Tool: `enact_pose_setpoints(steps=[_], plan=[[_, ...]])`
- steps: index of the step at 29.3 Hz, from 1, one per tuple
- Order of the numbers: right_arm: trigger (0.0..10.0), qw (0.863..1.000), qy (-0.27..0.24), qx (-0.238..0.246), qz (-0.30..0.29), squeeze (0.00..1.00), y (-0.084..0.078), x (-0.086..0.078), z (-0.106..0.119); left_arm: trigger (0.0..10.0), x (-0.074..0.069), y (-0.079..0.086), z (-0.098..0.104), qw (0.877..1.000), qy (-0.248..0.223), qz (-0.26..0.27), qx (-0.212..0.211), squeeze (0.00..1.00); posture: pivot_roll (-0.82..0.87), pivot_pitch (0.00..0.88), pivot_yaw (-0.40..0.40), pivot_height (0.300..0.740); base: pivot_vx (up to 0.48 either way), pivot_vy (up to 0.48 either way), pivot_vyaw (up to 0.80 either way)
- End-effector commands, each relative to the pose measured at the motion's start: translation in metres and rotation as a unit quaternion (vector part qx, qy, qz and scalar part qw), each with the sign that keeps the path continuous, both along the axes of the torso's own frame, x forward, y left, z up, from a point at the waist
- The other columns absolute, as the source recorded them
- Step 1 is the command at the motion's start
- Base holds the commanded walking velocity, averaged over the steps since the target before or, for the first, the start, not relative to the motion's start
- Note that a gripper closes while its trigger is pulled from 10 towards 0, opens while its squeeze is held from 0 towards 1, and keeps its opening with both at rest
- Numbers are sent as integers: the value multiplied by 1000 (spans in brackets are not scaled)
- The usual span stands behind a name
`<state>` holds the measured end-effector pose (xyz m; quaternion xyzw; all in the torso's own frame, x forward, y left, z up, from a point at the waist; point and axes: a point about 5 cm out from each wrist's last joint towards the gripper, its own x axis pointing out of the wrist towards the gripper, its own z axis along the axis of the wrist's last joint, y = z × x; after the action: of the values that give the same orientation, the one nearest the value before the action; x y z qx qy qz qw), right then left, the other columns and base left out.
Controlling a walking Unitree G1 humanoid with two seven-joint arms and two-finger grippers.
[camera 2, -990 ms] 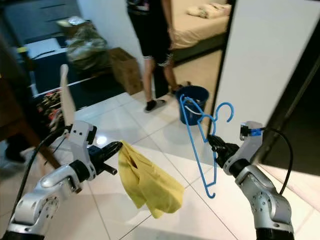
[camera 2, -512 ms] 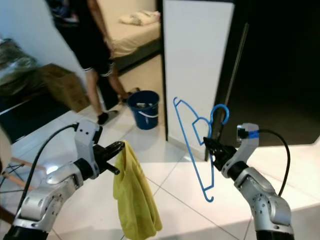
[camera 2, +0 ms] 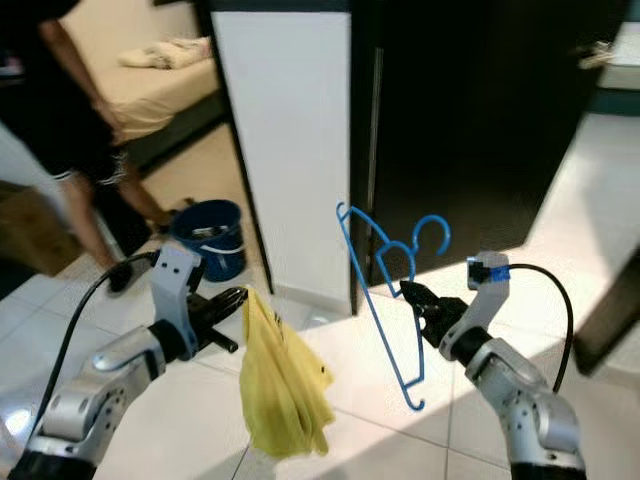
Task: Hang hanger
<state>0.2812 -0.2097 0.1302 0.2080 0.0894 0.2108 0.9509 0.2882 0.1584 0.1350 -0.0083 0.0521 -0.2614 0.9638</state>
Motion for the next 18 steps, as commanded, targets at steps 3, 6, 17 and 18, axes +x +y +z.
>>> enact_pose_setpoints(steps=[3,6,17,18], plan=[[10000,1000,-3,4,4,0,1,0,3,10000,1,2,1,1000,-6,0,4,0,-72,2,68,740,0,0,-800],[10000,1000,-3,5,4,0,2,0,4,10000,1,4,1,1000,-6,2,4,0,-72,7,67,740,0,0,-800],[10000,1000,-6,-25,12,0,5,1,4,10000,5,9,3,999,-13,36,3,0,-77,14,67,740,0,0,-800],[10000,999,-6,-29,14,0,5,1,4,10000,6,10,3,999,-13,41,2,0,-77,14,67,740,0,0,-800]])
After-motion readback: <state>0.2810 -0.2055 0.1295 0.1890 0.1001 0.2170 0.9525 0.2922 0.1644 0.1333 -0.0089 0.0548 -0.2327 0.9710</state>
